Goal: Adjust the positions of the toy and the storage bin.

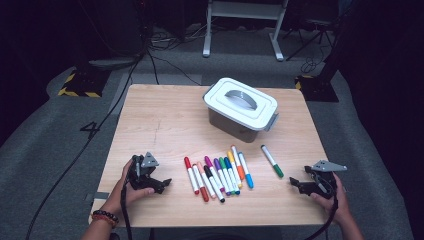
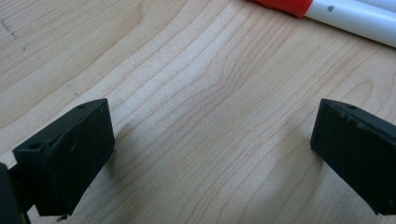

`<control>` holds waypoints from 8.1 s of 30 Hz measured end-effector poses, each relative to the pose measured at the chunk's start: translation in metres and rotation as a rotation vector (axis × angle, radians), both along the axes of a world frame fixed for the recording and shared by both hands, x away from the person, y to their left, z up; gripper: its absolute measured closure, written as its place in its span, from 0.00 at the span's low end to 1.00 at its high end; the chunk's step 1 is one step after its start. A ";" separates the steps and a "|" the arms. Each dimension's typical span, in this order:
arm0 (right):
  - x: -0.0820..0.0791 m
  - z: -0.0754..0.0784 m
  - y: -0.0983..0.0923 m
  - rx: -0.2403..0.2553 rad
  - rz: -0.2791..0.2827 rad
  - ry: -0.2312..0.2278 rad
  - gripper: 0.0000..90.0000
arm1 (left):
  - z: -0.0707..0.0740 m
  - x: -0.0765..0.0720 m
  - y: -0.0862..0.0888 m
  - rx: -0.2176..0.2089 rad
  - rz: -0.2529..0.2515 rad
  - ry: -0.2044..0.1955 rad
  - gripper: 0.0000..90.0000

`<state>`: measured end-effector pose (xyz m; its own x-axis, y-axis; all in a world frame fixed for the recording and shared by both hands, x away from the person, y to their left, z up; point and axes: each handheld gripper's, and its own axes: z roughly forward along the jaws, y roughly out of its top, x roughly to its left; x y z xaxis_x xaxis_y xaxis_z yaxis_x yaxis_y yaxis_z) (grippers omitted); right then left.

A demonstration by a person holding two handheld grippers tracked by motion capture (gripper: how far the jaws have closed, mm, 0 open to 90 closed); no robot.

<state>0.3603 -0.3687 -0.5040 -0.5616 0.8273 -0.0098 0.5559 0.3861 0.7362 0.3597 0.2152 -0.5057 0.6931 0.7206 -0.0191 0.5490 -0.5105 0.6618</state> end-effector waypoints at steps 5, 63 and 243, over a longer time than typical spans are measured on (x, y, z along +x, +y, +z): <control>0.009 0.000 -0.001 0.002 -0.002 0.000 0.18 | 0.000 0.000 0.000 0.000 0.000 0.000 0.00; 0.051 0.004 0.139 -0.042 0.337 0.041 0.17 | 0.000 0.011 -0.032 0.002 -0.122 -0.003 0.00; 0.191 0.149 0.183 -0.150 0.323 -0.154 0.74 | 0.000 -0.004 0.020 0.001 -0.006 -0.001 0.00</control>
<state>0.5517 -0.1854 -0.3546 -0.7754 0.5912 -0.2217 0.2752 0.6325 0.7240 0.3559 0.2354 -0.5058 0.6977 0.7162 -0.0174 0.5451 -0.5150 0.6615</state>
